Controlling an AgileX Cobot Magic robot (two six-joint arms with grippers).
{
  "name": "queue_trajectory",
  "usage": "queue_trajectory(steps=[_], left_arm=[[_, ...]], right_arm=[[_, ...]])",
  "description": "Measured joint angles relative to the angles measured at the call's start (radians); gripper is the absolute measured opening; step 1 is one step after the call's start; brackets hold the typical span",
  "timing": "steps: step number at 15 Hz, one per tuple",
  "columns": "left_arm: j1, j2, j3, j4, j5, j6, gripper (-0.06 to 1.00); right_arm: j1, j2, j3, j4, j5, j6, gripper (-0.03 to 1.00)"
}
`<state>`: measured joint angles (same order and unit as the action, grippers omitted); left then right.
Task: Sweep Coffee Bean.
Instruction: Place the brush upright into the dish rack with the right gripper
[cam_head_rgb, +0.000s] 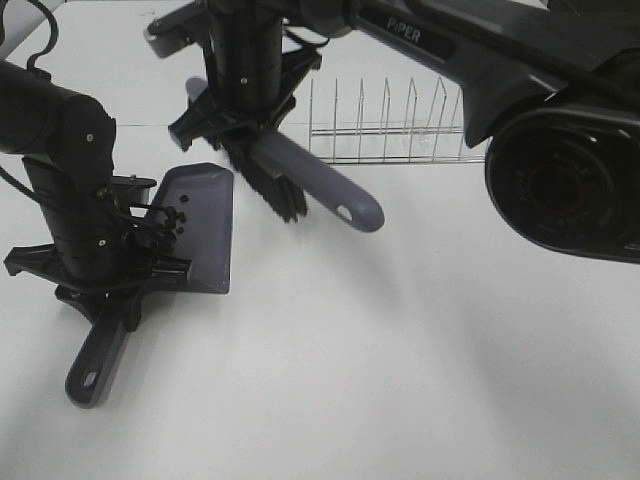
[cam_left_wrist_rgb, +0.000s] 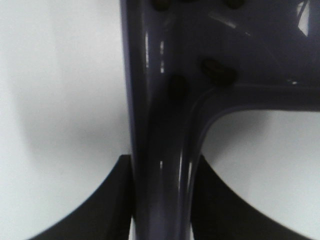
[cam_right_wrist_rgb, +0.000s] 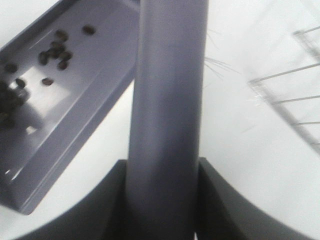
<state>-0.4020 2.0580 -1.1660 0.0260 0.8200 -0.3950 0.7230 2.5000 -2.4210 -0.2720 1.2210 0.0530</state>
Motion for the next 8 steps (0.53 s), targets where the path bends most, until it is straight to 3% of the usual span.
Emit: queue_trajectory(steps=[2,8], left_arm=[[0.0,0.0,0.0,0.0,0.0,0.0,0.26],[0.0,0.0,0.0,0.0,0.0,0.0,0.26]], right_arm=[[-0.009,-0.027,-0.027,-0.08,0.0,0.011,0.36],[-0.109,-0.15,0.002,-0.071,0.011,-0.009,0.36]])
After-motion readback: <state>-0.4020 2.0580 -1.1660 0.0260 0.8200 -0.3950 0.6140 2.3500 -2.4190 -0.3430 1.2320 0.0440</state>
